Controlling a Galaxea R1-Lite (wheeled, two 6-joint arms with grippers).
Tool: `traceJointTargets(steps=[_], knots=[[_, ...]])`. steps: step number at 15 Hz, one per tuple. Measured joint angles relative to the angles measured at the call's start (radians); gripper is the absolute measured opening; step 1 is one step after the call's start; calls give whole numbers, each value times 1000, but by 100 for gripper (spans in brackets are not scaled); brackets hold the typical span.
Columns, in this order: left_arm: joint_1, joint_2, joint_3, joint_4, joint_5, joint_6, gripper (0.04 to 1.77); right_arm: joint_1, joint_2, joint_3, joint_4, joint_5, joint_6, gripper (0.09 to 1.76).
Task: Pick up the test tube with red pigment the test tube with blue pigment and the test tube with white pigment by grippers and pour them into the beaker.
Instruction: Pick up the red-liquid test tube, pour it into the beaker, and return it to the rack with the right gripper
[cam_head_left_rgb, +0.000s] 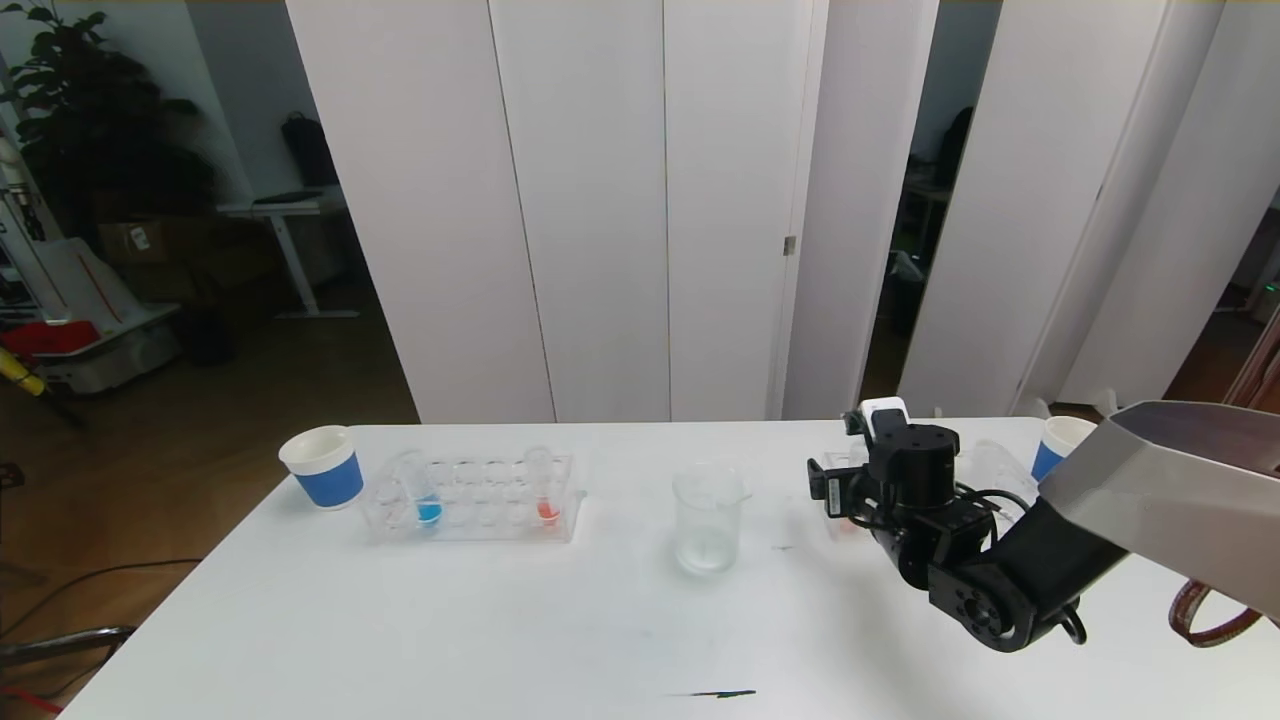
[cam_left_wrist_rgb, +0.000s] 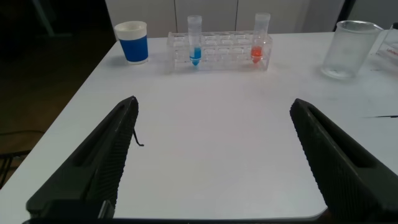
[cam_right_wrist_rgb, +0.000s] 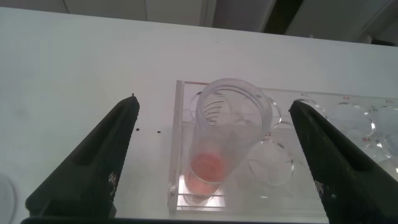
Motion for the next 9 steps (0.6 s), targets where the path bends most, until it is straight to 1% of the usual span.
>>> traceJointTargets(steps=[1,2,3,4,5,6,7,8,9], knots=[[0,0,0,0,0,0,174,0,2,0,-2,0,0,173],[0,0,0,0,0,0,174,0,4,0,-2,0,1,163],[0,0,0,0,0,0,174,0,6,0,-3,0,2,139],[0,0,0,0,0,0,174,-1,6,0,-3,0,3,101],[0,0,0,0,0,0,174,0,8,0,-3,-1,4,55],[0,0,0,0,0,0,174,0,8,0,-4,0,4,44],[0,0,0,0,0,0,174,0,9,0,-4,-1,4,64],[0,0,0,0,0,0,174,0,10,0,-3,0,4,68],[0,0,0,0,0,0,174,0,10,0,-3,0,4,57]])
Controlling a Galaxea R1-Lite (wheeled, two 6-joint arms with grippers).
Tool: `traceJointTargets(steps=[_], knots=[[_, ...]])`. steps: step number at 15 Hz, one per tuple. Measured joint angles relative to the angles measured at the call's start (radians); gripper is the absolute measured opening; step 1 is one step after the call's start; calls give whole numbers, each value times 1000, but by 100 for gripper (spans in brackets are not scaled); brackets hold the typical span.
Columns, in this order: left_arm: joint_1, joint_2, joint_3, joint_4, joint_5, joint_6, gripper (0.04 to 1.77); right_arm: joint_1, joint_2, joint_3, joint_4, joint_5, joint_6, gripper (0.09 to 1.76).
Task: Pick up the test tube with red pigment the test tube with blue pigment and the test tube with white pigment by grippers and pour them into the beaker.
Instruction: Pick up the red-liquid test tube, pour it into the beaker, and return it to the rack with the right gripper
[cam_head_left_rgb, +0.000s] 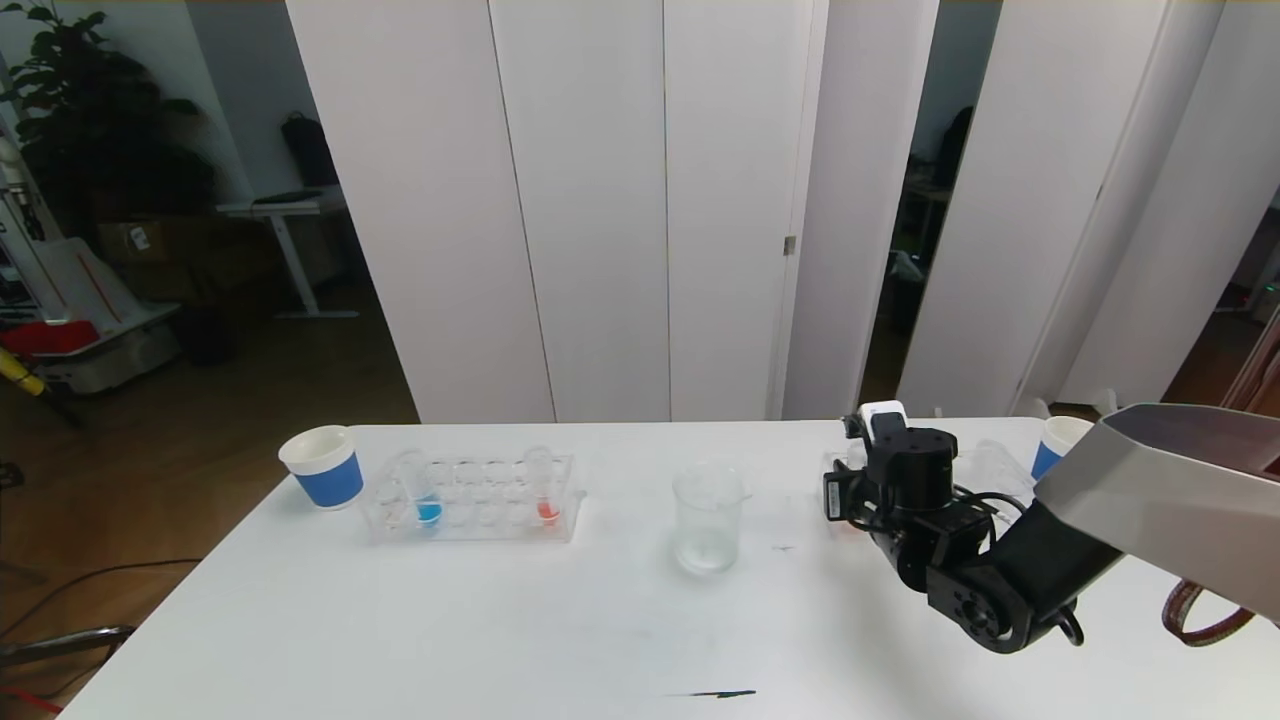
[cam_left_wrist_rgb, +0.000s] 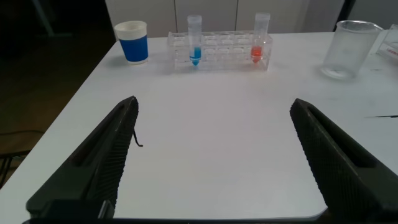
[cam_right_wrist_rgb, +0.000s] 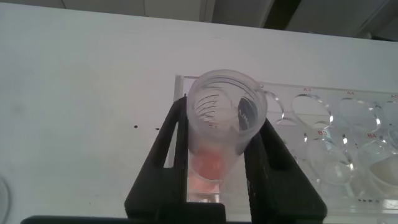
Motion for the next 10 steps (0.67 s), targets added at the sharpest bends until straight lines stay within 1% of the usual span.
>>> traceJointTargets(steps=[10], knots=[[0,0,0,0,0,0,174,-4,-10,-4,0,0,6,58]])
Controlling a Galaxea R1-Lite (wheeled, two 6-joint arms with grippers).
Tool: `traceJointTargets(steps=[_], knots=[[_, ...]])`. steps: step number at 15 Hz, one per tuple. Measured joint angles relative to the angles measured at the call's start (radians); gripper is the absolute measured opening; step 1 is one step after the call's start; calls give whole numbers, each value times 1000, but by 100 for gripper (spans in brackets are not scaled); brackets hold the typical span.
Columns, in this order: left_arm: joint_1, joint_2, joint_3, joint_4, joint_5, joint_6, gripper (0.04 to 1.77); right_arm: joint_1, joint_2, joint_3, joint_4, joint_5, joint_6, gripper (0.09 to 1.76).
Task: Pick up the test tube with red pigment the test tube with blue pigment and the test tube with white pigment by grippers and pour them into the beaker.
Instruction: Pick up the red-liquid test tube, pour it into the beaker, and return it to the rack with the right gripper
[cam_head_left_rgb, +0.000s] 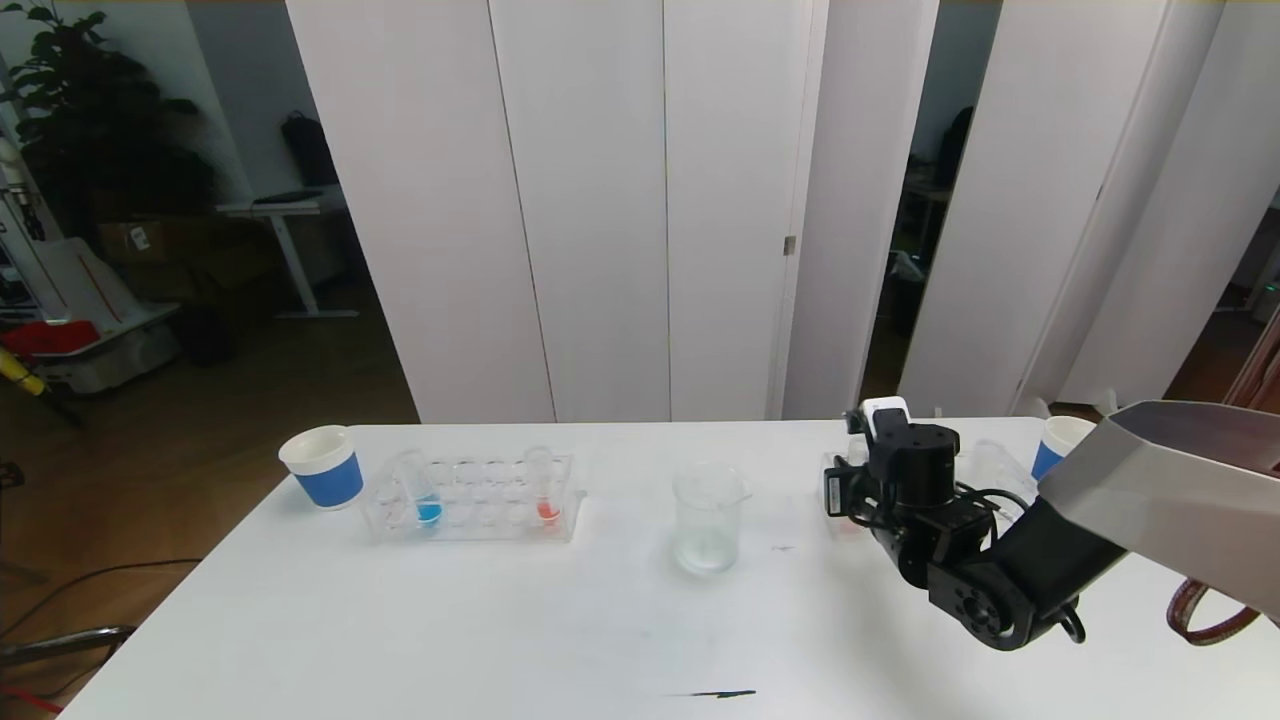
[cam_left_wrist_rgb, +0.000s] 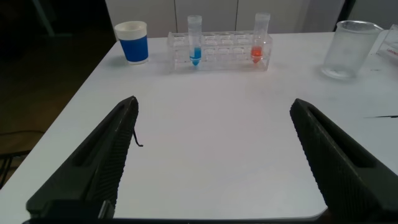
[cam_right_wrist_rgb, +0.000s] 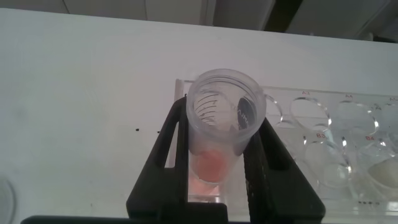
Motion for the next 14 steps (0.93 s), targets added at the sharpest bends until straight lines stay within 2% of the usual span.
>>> traceJointTargets(steps=[4,7,11,14], knots=[[0,0,0,0,0,0,174,-10,-49,-27,8,6,-3,58],[0,0,0,0,0,0,174,-13,-87,-90,49,6,-4,58],[0,0,0,0,0,0,174,-13,-136,-262,269,10,-3,58],[0,0,0,0,0,0,174,-13,-150,-471,508,32,-3,58]])
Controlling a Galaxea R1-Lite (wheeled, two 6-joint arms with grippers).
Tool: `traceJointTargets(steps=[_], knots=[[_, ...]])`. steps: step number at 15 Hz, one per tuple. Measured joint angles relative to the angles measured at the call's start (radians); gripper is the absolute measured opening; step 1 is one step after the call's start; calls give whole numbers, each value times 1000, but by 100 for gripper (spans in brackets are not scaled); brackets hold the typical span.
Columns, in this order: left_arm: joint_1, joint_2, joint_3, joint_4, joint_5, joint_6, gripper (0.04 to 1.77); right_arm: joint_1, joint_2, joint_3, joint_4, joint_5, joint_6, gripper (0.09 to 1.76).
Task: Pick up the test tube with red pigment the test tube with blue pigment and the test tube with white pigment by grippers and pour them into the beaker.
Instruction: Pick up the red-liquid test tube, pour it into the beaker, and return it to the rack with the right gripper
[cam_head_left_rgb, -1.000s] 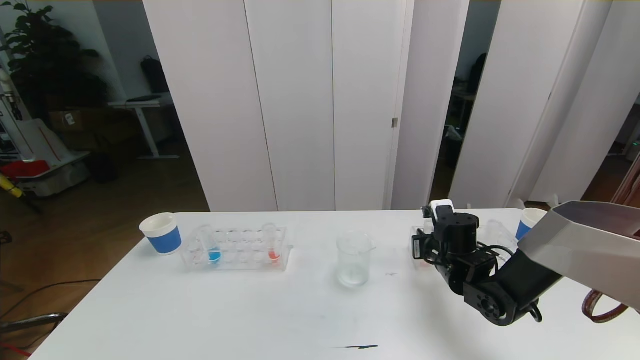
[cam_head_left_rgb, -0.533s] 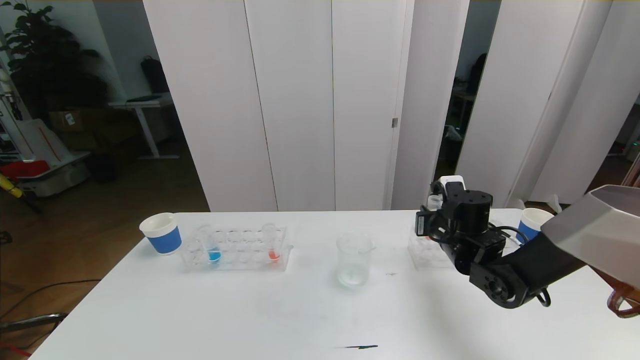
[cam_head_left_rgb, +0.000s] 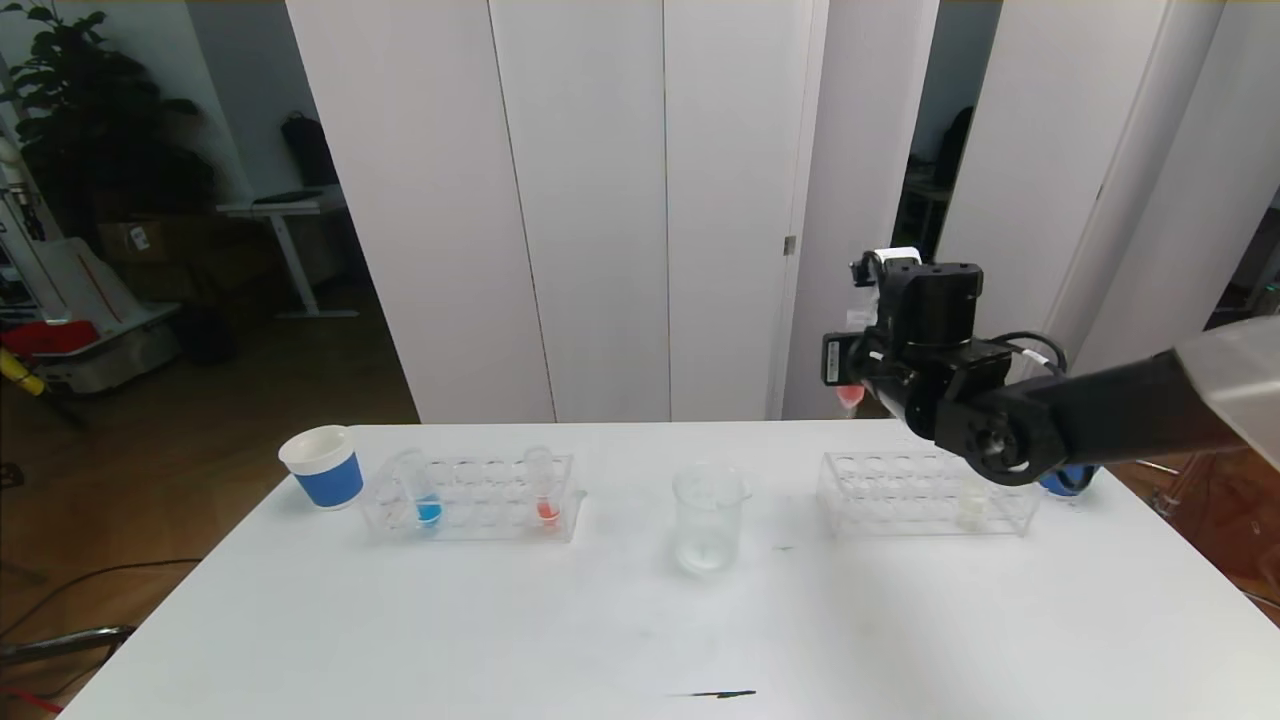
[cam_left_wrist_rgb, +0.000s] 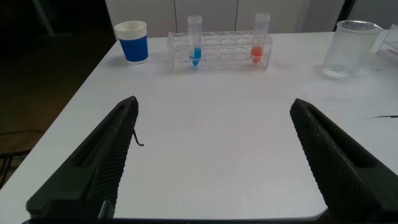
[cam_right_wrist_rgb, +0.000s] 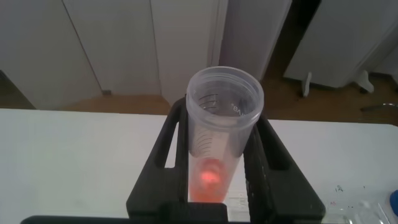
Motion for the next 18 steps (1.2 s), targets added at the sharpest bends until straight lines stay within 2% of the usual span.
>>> traceJointTargets(steps=[2,4,9,11,13,15,18], knots=[[0,0,0,0,0,0,174,-1,1,-149,160,53,1,58],[0,0,0,0,0,0,174,-1,16,-251,246,166,0,58],[0,0,0,0,0,0,174,10,51,-285,231,357,-41,58],[0,0,0,0,0,0,174,16,53,-262,190,443,-148,58],[0,0,0,0,0,0,174,21,53,-207,87,532,-245,58],[0,0,0,0,0,0,174,31,55,-147,-54,606,-283,58],[0,0,0,0,0,0,174,50,67,-57,-268,649,-299,58]])
